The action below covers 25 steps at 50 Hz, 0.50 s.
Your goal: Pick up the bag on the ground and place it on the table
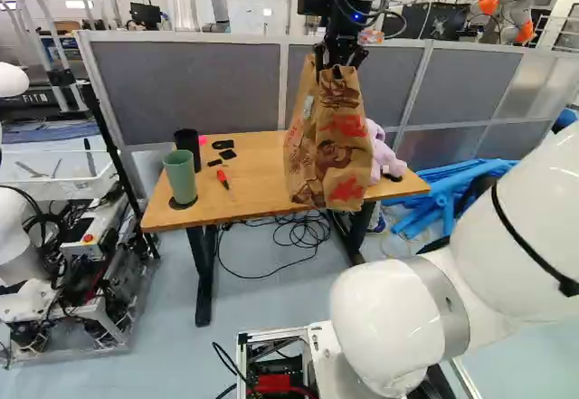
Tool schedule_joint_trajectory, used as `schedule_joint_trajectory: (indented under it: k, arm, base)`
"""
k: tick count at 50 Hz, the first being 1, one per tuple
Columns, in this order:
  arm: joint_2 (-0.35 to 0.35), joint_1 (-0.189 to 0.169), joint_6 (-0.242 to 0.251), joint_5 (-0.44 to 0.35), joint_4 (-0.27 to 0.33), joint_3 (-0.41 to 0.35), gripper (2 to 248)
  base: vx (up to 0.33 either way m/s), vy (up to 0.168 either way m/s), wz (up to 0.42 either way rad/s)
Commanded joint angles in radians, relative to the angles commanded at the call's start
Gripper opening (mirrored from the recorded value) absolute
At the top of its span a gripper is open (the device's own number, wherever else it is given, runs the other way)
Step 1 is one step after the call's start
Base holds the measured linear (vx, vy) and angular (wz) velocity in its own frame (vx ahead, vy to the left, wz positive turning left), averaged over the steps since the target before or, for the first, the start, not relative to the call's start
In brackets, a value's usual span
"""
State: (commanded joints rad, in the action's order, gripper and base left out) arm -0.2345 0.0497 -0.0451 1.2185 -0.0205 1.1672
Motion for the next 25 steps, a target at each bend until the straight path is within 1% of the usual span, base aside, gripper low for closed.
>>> schedule_joint_trajectory:
  k: [25]
  arm:
    - [0.0,0.0,0.0,0.0,0.0,0.0,21]
  base:
    - [0.12,0.002,-0.007]
